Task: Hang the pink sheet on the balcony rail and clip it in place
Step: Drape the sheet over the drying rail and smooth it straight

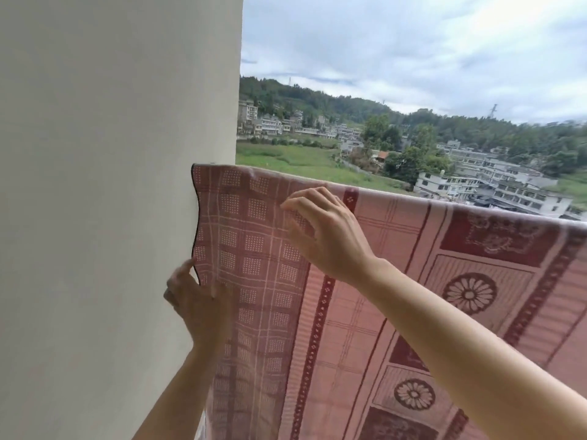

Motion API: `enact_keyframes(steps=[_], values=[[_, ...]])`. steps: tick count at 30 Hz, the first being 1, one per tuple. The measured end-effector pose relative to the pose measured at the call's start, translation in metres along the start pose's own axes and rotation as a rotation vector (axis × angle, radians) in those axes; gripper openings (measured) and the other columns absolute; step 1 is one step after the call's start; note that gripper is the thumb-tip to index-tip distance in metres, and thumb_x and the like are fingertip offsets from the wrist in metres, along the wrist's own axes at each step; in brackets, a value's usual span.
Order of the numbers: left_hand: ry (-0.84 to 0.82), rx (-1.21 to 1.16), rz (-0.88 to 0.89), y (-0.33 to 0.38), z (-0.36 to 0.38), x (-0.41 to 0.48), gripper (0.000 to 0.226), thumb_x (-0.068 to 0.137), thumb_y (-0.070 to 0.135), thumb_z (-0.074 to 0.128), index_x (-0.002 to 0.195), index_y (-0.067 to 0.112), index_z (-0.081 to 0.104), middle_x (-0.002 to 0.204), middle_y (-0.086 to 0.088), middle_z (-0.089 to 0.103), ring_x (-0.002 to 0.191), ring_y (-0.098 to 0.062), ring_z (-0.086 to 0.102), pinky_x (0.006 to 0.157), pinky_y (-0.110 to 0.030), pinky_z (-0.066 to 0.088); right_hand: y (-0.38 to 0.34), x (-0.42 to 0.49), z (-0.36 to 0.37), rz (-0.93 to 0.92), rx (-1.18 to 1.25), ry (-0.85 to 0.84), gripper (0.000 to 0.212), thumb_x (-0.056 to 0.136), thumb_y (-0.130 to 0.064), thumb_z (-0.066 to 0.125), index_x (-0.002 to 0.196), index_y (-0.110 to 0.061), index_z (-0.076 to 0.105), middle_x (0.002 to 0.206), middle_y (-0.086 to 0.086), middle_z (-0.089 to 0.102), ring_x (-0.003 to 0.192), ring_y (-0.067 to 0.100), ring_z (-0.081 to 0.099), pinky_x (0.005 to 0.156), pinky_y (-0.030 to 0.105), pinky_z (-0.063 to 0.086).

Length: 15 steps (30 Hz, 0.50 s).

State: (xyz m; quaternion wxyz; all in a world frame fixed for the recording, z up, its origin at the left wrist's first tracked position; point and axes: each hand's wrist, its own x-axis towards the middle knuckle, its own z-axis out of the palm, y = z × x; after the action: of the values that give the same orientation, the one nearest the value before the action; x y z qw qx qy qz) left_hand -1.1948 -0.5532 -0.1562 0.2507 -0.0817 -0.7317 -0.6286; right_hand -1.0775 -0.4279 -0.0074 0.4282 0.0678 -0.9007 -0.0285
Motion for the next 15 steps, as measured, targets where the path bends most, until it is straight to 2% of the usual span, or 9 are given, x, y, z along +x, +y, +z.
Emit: enact_keyframes(steps=[1,3,5,7,10,13,15], values=[[0.019,0.009,0.117,0.013,0.004,-0.013,0.045,0.086,0.027,0.062,0.124,0.007,0.048,0.129,-0.014,0.047,0.121,-0.027,0.039,0.099,-0.039,0.037,0.005,-0.019,-0.006,0.036,0.027,0.005,0.022,0.09,-0.019,0.058,0.107,-0.007,0.067,0.106,0.004,0.068,0.101,0.02,0.061,0.084,0.036,0.053],[-0.051,-0.042,0.257,0.037,0.016,-0.046,0.047,0.082,0.009,0.064,0.126,0.008,0.046,0.133,-0.007,0.038,0.12,-0.019,0.034,0.095,-0.034,0.036,0.018,-0.061,-0.019,0.127,0.051,-0.004,0.018,0.088,-0.012,0.061,0.103,-0.005,0.068,0.102,0.004,0.068,0.097,0.02,0.061,0.081,0.035,0.054],[-0.216,-0.127,0.368,0.056,0.031,-0.088,0.053,0.076,-0.008,0.06,0.121,0.014,0.043,0.128,-0.001,0.033,0.117,-0.013,0.031,0.096,-0.036,0.037,0.032,-0.108,-0.039,0.235,0.061,-0.035,0.018,0.087,-0.011,0.063,0.104,-0.005,0.067,0.103,0.005,0.068,0.099,0.02,0.062,0.085,0.036,0.054],[-0.382,-0.175,0.476,0.074,0.051,-0.136,0.054,0.072,-0.012,0.054,0.116,0.017,0.044,0.124,-0.001,0.034,0.116,-0.012,0.032,0.098,-0.043,0.041,0.048,-0.158,-0.067,0.339,0.038,-0.07,0.021,0.087,-0.011,0.064,0.107,-0.004,0.067,0.105,0.006,0.068,0.102,0.02,0.063,0.088,0.036,0.054],[-0.571,-0.229,0.485,0.107,0.083,-0.219,0.049,0.071,-0.014,0.056,0.111,0.015,0.051,0.121,0.0,0.037,0.115,-0.012,0.033,0.098,-0.033,0.036,0.075,-0.236,-0.121,0.525,-0.008,-0.106,0.025,0.086,-0.012,0.065,0.11,-0.006,0.067,0.108,0.005,0.068,0.1,0.02,0.063,0.087,0.036,0.054],[-0.713,-0.285,0.531,0.15,0.11,-0.31,0.035,0.075,-0.001,0.049,0.104,0.017,0.055,0.116,0.004,0.043,0.115,-0.015,0.04,0.1,-0.031,0.036,0.101,-0.32,-0.187,0.698,-0.066,-0.12,0.026,0.088,-0.02,0.061,0.112,-0.011,0.065,0.109,0.001,0.066,0.1,0.018,0.062,0.082,0.035,0.054],[-0.813,-0.33,0.456,0.181,0.127,-0.373,0.036,0.072,-0.007,0.048,0.097,0.019,0.056,0.111,0.004,0.047,0.113,-0.013,0.042,0.1,-0.03,0.037,0.115,-0.378,-0.235,0.79,-0.112,-0.125,0.025,0.089,-0.022,0.06,0.111,-0.012,0.064,0.107,-0.001,0.066,0.095,0.016,0.062,0.078,0.032,0.053]])
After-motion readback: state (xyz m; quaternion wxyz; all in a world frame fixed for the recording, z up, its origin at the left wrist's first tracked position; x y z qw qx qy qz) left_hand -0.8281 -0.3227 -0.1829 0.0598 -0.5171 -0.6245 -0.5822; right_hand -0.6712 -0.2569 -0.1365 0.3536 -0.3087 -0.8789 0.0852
